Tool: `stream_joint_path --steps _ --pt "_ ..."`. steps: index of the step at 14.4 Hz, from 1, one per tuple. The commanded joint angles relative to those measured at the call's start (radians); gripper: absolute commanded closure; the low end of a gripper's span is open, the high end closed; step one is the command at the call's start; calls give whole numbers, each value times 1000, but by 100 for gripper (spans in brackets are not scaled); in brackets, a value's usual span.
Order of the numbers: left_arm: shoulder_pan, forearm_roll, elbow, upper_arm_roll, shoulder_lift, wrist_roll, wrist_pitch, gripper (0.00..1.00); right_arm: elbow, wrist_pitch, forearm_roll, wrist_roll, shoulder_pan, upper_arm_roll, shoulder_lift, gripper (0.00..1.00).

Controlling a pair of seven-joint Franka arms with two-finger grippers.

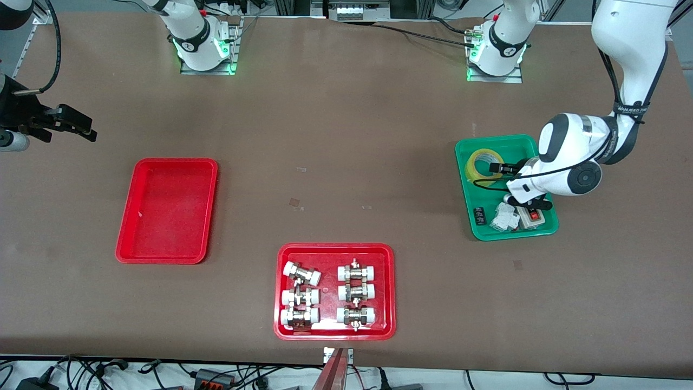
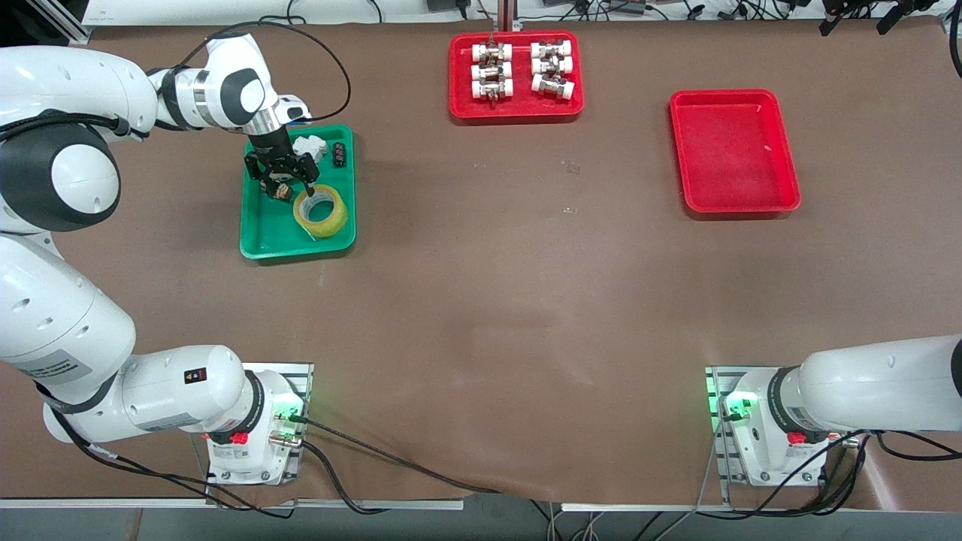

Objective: Left arm passes tape to right arm into tray
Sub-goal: 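Lower the left gripper into the tape roll's hole and grasp it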

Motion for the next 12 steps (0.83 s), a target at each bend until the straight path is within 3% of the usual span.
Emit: stream_joint_path --steps 1,3,4,6,7,8,10,11,12 --pt "-3 0 -19 -4 -2 -19 17 0 -10 9 -1 -12 -10 8 -2 0" --pt "-2 0 -59 -4 -5 -19 72 1 -9 12 4 -10 -10 8 0 0" --pt "0 0 -65 -4 -5 -30 84 8 -7 17 7 -10 -10 8 0 0" --pt "-2 0 -67 -5 -11 -105 78 29 -7 20 6 -10 -10 8 0 0" --pt "2 0 -68 -19 -13 -114 78 48 -7 19 6 -10 -10 8 0 0" --pt "2 0 -73 -28 -14 -114 79 52 -7 17 6 -10 -10 8 -2 0" --pt "3 1 -73 -31 -22 -107 78 72 -7 17 6 -10 -8 8 -2 0" --pt "6 0 -73 -33 -28 -105 72 91 -7 19 6 -10 -8 8 -2 0" --pt "6 0 -70 -34 -48 -107 57 98 -7 16 6 -10 -8 8 -2 0"
